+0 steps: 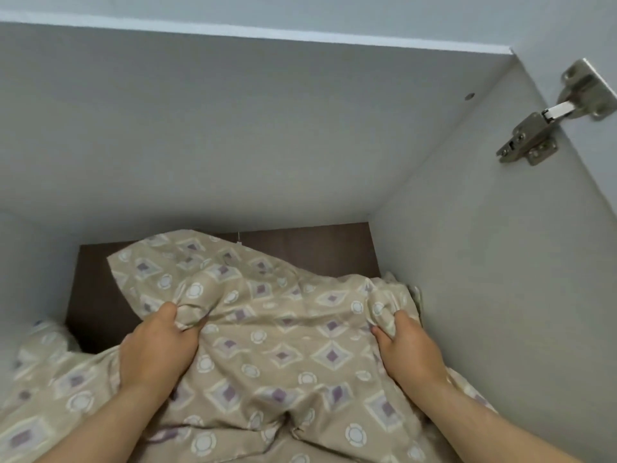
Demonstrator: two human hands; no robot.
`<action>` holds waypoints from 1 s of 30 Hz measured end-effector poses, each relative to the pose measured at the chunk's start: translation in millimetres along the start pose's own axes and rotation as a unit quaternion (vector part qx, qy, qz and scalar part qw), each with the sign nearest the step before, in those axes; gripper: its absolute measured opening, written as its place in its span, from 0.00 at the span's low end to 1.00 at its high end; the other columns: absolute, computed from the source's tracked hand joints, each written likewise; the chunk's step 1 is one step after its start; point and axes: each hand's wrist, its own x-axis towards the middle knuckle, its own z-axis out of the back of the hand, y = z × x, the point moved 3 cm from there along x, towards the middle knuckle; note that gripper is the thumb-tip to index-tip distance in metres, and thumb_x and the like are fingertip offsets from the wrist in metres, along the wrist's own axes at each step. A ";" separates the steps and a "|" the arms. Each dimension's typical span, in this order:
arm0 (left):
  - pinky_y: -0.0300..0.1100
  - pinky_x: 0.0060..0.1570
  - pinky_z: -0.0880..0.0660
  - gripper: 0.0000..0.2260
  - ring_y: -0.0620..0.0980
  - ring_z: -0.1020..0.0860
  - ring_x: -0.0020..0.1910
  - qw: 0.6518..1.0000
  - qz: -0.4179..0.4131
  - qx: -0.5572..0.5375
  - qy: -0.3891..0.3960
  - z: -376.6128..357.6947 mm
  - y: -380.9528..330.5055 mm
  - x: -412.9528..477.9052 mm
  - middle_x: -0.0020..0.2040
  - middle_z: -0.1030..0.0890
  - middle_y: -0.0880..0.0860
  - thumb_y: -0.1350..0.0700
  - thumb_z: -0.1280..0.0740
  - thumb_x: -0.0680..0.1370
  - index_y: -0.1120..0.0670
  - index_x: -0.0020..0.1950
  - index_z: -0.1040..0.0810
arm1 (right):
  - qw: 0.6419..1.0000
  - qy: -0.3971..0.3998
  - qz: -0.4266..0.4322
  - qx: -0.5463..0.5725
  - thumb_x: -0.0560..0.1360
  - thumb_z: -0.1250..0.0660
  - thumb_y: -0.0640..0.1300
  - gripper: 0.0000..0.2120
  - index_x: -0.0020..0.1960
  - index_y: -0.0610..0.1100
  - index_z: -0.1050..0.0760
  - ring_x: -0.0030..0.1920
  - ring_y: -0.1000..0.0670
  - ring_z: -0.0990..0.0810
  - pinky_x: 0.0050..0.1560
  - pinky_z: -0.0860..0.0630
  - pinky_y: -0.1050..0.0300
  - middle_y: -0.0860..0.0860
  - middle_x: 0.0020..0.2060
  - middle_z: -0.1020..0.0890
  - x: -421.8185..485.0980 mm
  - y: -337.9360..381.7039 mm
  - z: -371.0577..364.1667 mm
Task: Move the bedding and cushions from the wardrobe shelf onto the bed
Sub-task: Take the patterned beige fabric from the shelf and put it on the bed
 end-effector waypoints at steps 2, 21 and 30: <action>0.51 0.35 0.28 0.16 0.54 0.27 0.31 1.000 -0.005 -0.009 -0.021 16.2 -5.4 1.6 0.30 0.25 0.50 0.41 0.36 0.74 0.50 0.35 0.33 | 1.000 -0.016 0.021 0.011 0.76 0.37 0.59 0.16 0.41 0.47 0.35 0.40 0.43 0.22 0.39 0.24 0.48 0.48 0.38 0.22 2.9 11.3 15.8; 0.51 0.34 0.29 0.18 0.59 0.28 0.34 0.993 0.061 -0.082 -0.066 186.8 6.8 -70.4 0.33 0.25 0.51 0.36 0.37 0.72 0.50 0.38 0.32 | 0.998 -0.036 0.049 0.026 0.74 0.35 0.61 0.16 0.42 0.50 0.34 0.37 0.49 0.25 0.35 0.30 0.52 0.54 0.37 0.24 -90.6 100.0 152.7; 0.52 0.36 0.27 0.17 0.61 0.26 0.37 0.985 0.089 -0.146 -0.021 233.8 18.1 -123.6 0.36 0.23 0.55 0.37 0.37 0.71 0.51 0.39 0.32 | 0.996 -0.061 0.038 -0.048 0.74 0.35 0.60 0.16 0.43 0.48 0.33 0.38 0.48 0.27 0.36 0.32 0.51 0.54 0.38 0.25 -176.1 140.1 255.3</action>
